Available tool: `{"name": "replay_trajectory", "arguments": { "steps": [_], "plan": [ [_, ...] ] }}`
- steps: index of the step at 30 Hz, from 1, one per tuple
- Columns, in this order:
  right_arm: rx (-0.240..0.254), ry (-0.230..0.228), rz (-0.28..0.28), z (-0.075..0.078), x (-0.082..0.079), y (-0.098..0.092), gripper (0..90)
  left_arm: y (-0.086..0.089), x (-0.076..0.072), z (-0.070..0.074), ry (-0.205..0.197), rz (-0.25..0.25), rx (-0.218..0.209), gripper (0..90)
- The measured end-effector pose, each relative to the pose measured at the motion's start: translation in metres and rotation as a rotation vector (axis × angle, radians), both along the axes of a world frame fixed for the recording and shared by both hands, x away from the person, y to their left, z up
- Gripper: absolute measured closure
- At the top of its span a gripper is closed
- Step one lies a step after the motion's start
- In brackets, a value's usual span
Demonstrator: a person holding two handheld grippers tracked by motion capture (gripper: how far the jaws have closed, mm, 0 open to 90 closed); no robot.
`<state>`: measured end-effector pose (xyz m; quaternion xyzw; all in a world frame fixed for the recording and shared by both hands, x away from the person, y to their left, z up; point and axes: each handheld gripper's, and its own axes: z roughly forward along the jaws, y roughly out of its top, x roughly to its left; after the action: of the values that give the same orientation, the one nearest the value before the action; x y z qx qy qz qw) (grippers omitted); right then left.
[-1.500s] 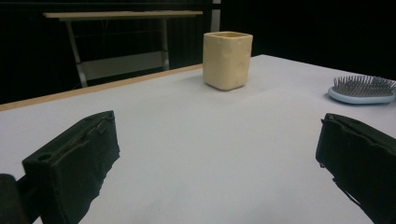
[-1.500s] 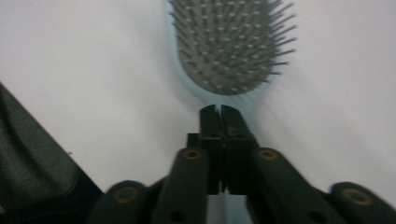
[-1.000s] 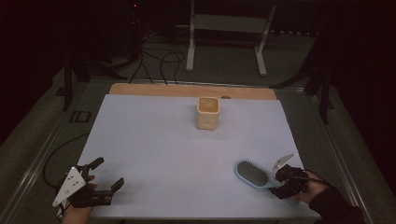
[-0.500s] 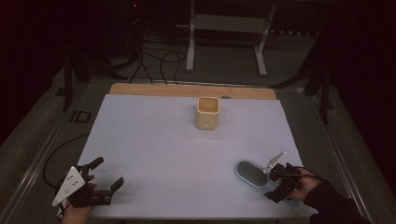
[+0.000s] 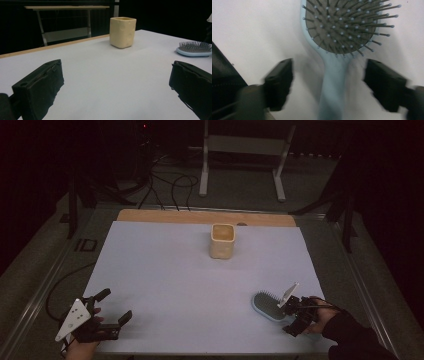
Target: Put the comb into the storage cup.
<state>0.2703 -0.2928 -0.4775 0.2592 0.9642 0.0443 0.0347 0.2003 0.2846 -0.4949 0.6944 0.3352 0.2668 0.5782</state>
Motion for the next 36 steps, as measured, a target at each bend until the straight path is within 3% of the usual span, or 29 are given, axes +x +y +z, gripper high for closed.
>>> {"name": "replay_trajectory", "arguments": {
  "steps": [4, 6, 12, 18, 36],
  "plan": [
    [-0.029, -0.001, 0.005, -0.0012, 0.0017, 0.0007, 36.2, -0.0002, 0.0, 0.0001, -0.001, -0.002, -0.001, 0.0],
    [-0.043, 0.003, 0.001, -0.0018, 0.0022, 0.0012, 45.4, 0.0, -0.0002, -0.0004, 0.003, -0.002, 0.0, 0.0],
    [-0.068, -0.001, 0.019, -0.0049, 0.0054, 0.0031, 56.4, -0.0004, -0.0002, -0.0005, 0.0, -0.001, 0.005, 0.0],
    [-0.088, 0.005, 0.041, -0.0078, 0.0067, 0.0053, 60.9, -0.0002, -0.0001, -0.0009, 0.003, -0.002, 0.0, 0.0],
    [-0.081, 0.013, -0.017, -0.0099, 0.0053, 0.0069, 69.2, -0.0015, 0.0005, -0.0013, 0.004, -0.007, 0.004, 0.0]
  ]
}}
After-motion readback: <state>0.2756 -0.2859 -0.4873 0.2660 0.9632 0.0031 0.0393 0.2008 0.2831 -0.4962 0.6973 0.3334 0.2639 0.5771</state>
